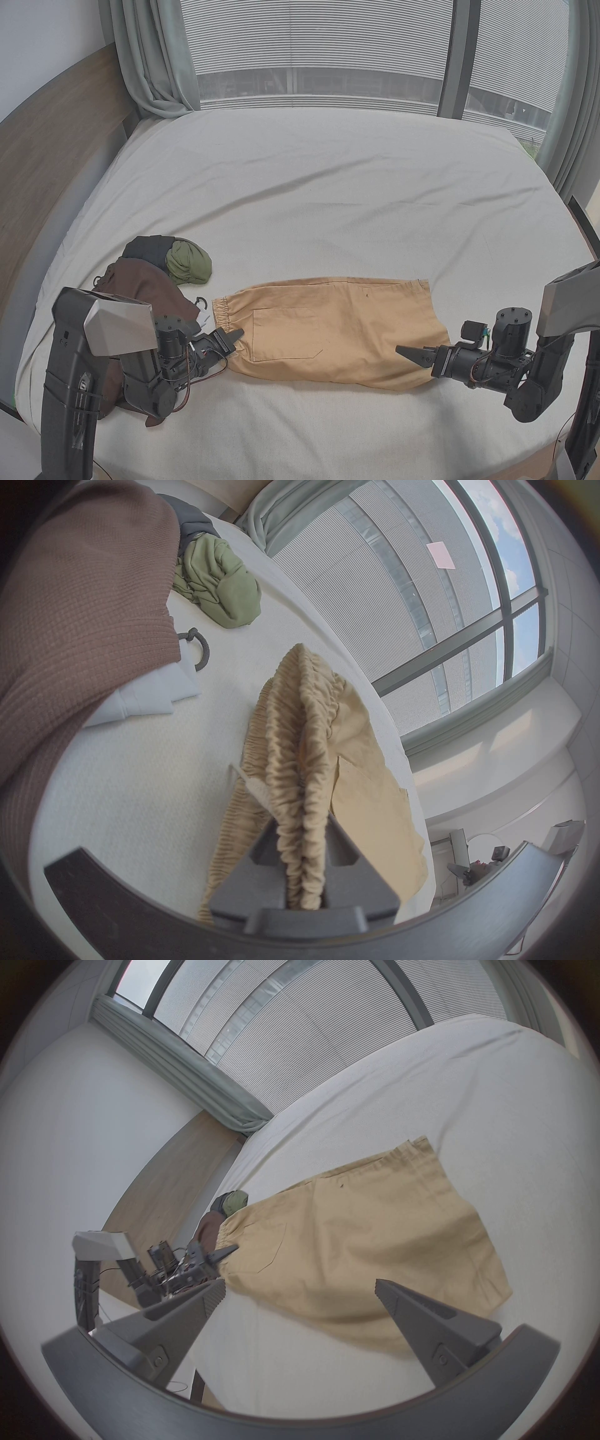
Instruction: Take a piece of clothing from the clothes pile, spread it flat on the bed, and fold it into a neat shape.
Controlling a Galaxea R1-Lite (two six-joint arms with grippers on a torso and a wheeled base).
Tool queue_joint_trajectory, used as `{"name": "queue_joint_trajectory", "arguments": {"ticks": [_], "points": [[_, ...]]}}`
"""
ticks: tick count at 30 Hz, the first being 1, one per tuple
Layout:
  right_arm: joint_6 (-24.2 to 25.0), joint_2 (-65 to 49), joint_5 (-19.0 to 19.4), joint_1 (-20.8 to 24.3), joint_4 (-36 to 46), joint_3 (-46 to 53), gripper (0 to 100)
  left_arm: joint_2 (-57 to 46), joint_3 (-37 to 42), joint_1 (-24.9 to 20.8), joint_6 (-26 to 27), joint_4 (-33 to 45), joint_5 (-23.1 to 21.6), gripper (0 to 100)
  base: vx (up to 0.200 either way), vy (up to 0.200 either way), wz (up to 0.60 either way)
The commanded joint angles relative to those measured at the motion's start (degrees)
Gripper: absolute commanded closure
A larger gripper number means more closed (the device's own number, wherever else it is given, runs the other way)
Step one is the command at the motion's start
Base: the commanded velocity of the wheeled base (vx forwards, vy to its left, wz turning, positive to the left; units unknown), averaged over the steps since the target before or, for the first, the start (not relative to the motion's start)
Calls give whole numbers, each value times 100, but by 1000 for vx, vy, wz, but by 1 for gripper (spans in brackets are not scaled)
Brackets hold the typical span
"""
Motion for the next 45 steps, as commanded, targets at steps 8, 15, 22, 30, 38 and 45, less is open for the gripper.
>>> {"name": "queue_joint_trajectory", "arguments": {"ticks": [8, 15, 22, 30, 38, 45], "points": [[3, 1137, -165, -602, 3, -769, 0, -868, 369, -38, 4, -23, -19, 100, 0, 0, 0], [3, 1286, -157, -699, 3, -796, 0, -886, 404, 41, 4, -23, -27, 100, 0, 0, 0], [3, 1383, -165, -673, -6, -778, 0, -1105, 633, 234, 4, -23, -159, 100, 0, 0, 0], [3, 1391, -148, -646, -6, -760, 0, -1343, 976, 621, 4, -23, -484, 100, 0, 0, 0], [3, 1348, -148, -637, -6, -752, 0, -1650, 1178, 841, -14, -14, -801, 100, 0, 0, 0], [11, 1295, -148, -611, -6, -725, 0, -1844, 1195, 788, -84, -5, -933, 100, 0, 0, 0]]}}
